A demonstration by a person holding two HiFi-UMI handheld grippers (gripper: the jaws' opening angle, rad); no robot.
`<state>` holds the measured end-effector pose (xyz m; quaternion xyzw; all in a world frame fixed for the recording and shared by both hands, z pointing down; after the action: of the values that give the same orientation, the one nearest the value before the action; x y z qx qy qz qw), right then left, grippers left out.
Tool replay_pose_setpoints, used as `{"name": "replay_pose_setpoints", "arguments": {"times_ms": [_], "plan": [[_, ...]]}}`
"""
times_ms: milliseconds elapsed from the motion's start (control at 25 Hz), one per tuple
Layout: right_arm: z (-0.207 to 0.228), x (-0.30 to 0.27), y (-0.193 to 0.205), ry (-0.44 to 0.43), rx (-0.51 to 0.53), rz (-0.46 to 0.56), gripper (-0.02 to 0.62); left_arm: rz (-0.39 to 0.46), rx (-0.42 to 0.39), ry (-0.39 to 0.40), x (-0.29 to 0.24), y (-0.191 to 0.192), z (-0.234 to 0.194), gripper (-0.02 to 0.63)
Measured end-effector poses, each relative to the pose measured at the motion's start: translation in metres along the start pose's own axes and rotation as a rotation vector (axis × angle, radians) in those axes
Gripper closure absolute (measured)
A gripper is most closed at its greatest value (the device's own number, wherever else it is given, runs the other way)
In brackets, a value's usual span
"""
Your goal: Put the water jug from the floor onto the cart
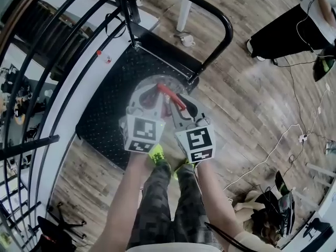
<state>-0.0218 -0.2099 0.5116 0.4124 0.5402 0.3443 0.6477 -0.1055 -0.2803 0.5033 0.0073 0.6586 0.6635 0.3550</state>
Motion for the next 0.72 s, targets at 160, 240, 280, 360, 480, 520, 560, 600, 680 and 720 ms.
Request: {"name": "replay_pose_setpoints", "arguments": {"times_ms": [160, 240, 280, 360, 480, 520, 560, 600, 680, 720], "plan": [[-0.01, -0.019, -0.004, -0.026, 0.002, -0.012, 0.522, -0.003, 0.006, -0.017, 0.002, 0.007, -0.02, 0.572], [-0.011, -0.026, -0.007, -0.044, -0.002, -0.018, 0.522, -0.013, 0.01, -0.031, 0.001, 0.008, -0.026, 0.572], [-0.011, -0.03, -0.008, -0.053, -0.001, -0.019, 0.522, -0.018, 0.013, -0.039, 0.001, 0.009, -0.03, 0.572], [-0.013, -0.041, -0.01, -0.076, 0.005, -0.024, 0.522, -0.03, 0.021, -0.058, 0.0, 0.011, -0.04, 0.572], [-0.016, -0.058, -0.013, -0.115, 0.001, -0.035, 0.522, -0.057, 0.04, -0.09, -0.001, 0.019, -0.055, 0.572], [-0.018, -0.062, -0.014, -0.127, 0.002, -0.037, 0.522, -0.062, 0.046, -0.1, -0.001, 0.02, -0.059, 0.572], [-0.019, -0.067, -0.017, -0.139, 0.003, -0.037, 0.522, -0.066, 0.052, -0.112, -0.001, 0.021, -0.063, 0.572], [-0.02, -0.073, -0.019, -0.153, 0.006, -0.037, 0.522, -0.069, 0.057, -0.126, -0.001, 0.022, -0.069, 0.572], [-0.021, -0.084, -0.021, -0.185, 0.009, -0.046, 0.522, -0.081, 0.069, -0.155, -0.001, 0.025, -0.077, 0.572], [-0.021, -0.088, -0.02, -0.2, 0.01, -0.054, 0.522, -0.087, 0.077, -0.167, -0.003, 0.027, -0.079, 0.572]]}}
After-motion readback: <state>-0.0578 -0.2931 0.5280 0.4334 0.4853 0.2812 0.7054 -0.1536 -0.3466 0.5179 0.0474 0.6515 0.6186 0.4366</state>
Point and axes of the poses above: the fingertips, and each gripper's own axes: x backward along the fingers, z to its right, y out of its underside, the point moved 7 cm from there along x, backward along the fingers, and after that the axes turned 1 degree about z, right-handed, at the moved point
